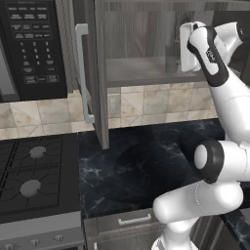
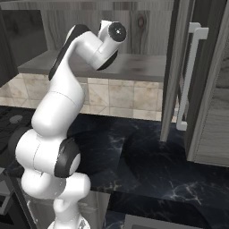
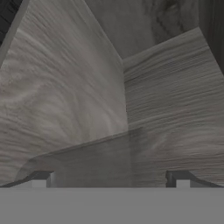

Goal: There is a bowl on the dining counter. Grab a lemon wedge from the fridge and place it in the bowl. Then get the liquor bottle and glass cup from the cabinet and place them next to the bowl.

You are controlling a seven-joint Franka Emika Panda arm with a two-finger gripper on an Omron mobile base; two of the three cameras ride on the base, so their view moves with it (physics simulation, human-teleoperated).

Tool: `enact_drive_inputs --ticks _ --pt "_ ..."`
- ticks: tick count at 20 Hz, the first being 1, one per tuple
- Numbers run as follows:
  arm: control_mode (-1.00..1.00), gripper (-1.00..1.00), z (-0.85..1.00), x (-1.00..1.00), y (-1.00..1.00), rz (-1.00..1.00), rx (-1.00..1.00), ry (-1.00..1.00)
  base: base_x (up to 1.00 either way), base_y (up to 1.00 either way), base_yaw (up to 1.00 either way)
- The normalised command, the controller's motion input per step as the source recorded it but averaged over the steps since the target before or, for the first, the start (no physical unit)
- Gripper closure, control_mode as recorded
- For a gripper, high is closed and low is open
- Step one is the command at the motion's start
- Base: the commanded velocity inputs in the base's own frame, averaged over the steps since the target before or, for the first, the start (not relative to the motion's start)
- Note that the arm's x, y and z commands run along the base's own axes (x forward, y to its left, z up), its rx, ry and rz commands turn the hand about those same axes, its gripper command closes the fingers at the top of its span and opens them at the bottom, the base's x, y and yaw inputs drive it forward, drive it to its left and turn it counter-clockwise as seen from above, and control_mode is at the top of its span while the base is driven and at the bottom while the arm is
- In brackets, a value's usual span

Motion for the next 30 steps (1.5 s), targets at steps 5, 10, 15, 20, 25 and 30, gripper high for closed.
enact_drive_inputs --ticks 5,10,15,20,25,30 --pt "-1.00 -1.00 -0.06 0.11 0.00 0.00 -0.01 0.00 0.00 0.00 0.00" --pt "-1.00 -1.00 -0.01 0.06 0.00 0.00 0.00 0.00 0.00 0.00 0.00" --pt "-1.00 -1.00 -0.02 0.04 0.00 0.00 -0.02 0.00 0.00 0.00 0.00" --pt "-1.00 -1.00 0.00 0.00 0.00 0.00 -0.01 0.00 0.00 0.00 0.00" --pt "-1.00 -1.00 0.00 0.01 0.00 0.00 0.00 0.00 0.00 0.00 0.00" --pt "-1.00 -1.00 0.00 0.02 0.00 0.00 0.00 0.01 0.00 0.00 0.00"
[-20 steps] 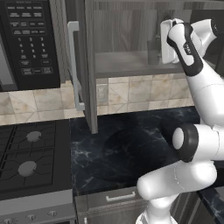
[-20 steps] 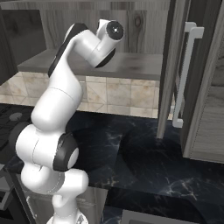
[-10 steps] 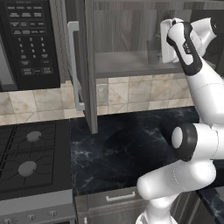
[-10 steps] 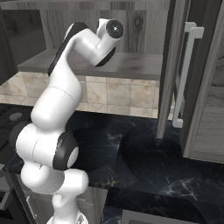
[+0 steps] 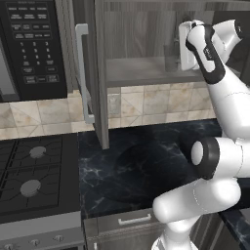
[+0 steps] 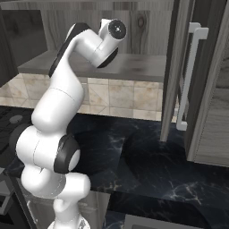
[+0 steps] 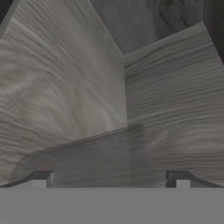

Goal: There is a bowl on the dining counter. Grab a lemon wedge from the fridge and place it in the bowl. Then get the liquor bottle and glass cup from the cabinet and place them next to the bowl.

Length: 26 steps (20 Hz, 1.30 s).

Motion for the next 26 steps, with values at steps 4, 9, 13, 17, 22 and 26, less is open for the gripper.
enact_drive_inputs --ticks 4,9,13,17,22,26 --pt "-1.00 -1.00 0.00 0.03 0.00 0.00 0.00 0.02 0.00 0.00 0.00" --pt "-1.00 -1.00 0.00 0.08 0.00 0.00 0.00 0.02 0.00 0.00 0.00" --pt "-1.00 -1.00 0.00 0.05 0.00 0.00 0.00 0.00 0.00 0.00 0.00" --pt "-1.00 -1.00 0.00 0.01 0.00 0.00 0.00 0.00 0.00 0.00 0.00" --pt "-1.00 -1.00 0.00 0.00 0.00 0.00 0.00 0.02 0.00 0.00 0.00" --pt "-1.00 -1.00 -0.03 -0.01 0.00 0.00 -0.01 0.01 0.00 0.00 0.00"
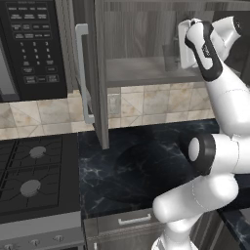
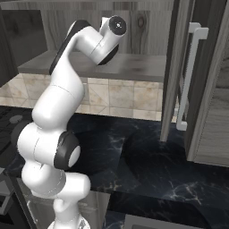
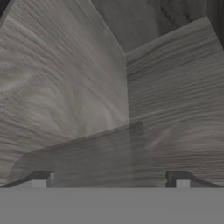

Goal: There is a bowl on the dining counter. Grab a lemon wedge from the fridge and place it in the bowl. Then get the liquor bottle and glass cup from the cabinet and place them next to the bowl.

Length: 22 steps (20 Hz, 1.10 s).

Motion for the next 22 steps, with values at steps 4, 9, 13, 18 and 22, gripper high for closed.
enact_drive_inputs --ticks 4,9,13,18,22 --pt "-1.00 -1.00 -0.02 -0.08 0.00 0.00 0.00 0.00 0.00 0.00 0.00" --pt "-1.00 -1.00 -0.04 -0.04 0.00 0.00 0.00 0.01 0.00 0.00 0.00" --pt "-1.00 -1.00 -0.05 0.00 0.00 0.00 0.00 0.02 0.00 0.00 0.00" --pt "-1.00 -1.00 -0.10 0.00 0.00 0.00 -0.01 0.03 0.00 0.00 0.00" --pt "-1.00 -1.00 -0.12 -0.01 0.00 0.00 -0.02 0.03 0.00 0.00 0.00"
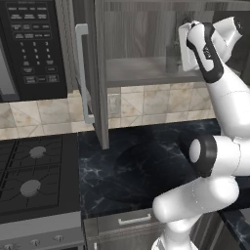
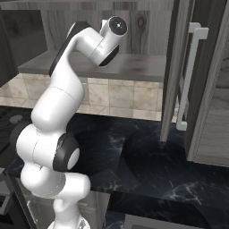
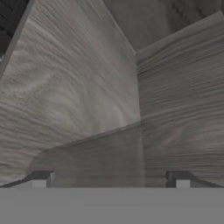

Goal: There is a bowl on the dining counter. Grab a lemon wedge from the fridge and place it in the bowl. Then get the liquor bottle and glass cup from the cabinet and place them next to the bowl.

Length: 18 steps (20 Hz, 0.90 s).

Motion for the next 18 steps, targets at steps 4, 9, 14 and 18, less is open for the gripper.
enact_drive_inputs --ticks 4,9,14,18 --pt "-1.00 -1.00 -0.15 -0.02 0.00 0.00 -0.02 0.04 0.00 0.00 0.00" --pt "-1.00 -1.00 -0.16 -0.02 0.00 0.00 -0.01 0.06 0.00 0.00 0.00" --pt "-1.00 -1.00 -0.16 0.00 0.00 0.00 -0.01 0.07 0.00 0.00 0.00" --pt "-1.00 -1.00 -0.17 0.00 0.00 0.00 -0.02 0.09 0.00 0.00 0.00"
